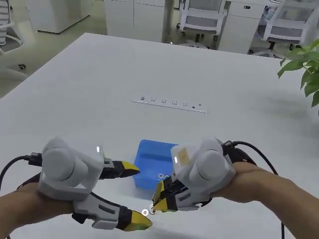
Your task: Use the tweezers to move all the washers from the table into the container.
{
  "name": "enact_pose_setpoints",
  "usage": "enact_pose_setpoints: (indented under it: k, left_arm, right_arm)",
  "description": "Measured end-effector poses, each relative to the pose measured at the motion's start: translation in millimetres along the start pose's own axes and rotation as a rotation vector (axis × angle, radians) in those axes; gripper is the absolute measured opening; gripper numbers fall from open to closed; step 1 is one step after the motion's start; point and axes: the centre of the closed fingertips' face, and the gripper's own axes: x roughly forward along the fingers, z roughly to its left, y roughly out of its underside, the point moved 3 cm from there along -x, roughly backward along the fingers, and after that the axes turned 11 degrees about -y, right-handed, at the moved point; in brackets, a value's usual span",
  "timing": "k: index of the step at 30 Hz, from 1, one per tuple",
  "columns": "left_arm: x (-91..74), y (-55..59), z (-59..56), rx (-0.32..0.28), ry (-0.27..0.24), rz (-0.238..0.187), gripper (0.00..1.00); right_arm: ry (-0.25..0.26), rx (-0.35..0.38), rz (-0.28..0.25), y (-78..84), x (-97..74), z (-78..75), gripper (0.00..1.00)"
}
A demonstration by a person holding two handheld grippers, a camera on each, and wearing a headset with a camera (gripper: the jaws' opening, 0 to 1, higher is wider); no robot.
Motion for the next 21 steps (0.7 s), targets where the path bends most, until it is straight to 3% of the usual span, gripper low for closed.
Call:
enact_pose_setpoints:
  k: [16, 21]
  left_arm:
    - [-3.2, -1.0, 8.3, -0.034, -0.055, -0.025, 0.99]
    - [-4.6, -2.6, 11.7, -0.041, -0.068, -0.035, 0.99]
  right_arm:
    - [0.024, -0.004, -0.002, -9.6, -30.7, -16.1, 0.08]
    - [0.037, -0.013, -0.002, -12.5, -35.3, -25.0, 0.08]
